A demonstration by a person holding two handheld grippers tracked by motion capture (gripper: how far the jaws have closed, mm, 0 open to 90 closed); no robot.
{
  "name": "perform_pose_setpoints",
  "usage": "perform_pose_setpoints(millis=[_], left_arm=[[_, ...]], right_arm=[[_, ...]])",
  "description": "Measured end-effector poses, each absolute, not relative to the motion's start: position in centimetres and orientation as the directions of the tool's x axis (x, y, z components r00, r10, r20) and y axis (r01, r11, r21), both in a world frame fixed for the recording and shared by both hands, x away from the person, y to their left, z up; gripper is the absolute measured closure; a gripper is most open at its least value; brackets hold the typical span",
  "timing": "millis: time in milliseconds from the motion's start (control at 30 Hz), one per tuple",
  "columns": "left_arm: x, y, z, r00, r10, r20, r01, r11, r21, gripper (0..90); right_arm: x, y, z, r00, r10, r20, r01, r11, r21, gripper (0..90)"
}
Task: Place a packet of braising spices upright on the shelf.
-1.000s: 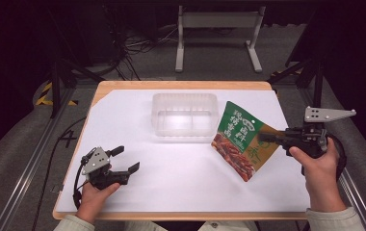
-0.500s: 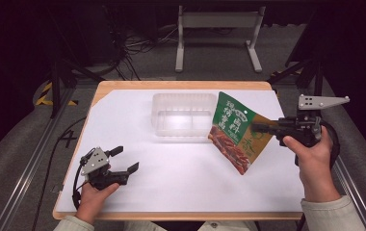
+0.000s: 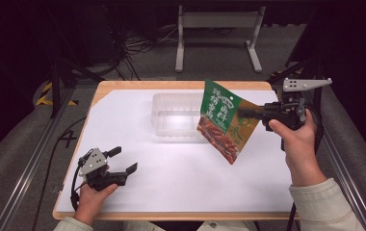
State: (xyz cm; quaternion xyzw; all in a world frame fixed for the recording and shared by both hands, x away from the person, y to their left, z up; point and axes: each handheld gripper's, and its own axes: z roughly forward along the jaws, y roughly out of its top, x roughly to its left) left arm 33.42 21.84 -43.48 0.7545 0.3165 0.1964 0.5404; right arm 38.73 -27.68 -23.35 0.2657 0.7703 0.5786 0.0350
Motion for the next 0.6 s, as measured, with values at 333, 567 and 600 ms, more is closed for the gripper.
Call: perform_pose_setpoints(millis=[333,567,600], left_arm=[[33.5,21.8,-43.5,0.725,0.687,-0.051,0.265,-0.21,0.941,15.3],[33.6,21.8,-43.5,0.726,0.685,-0.057,0.269,-0.206,0.941,15.1],[33.6,21.9,-43.5,0.726,0.685,-0.051,0.266,-0.211,0.941,15.0]], right_arm=[[40.9,-25.6,-22.3,-0.859,0.445,0.254,0.364,0.182,0.913,90.0],[42.9,-24.0,-22.0,-0.86,0.432,0.271,0.368,0.158,0.916,90.0],[43.1,-23.8,-21.9,-0.861,0.432,0.269,0.366,0.158,0.917,90.0]])
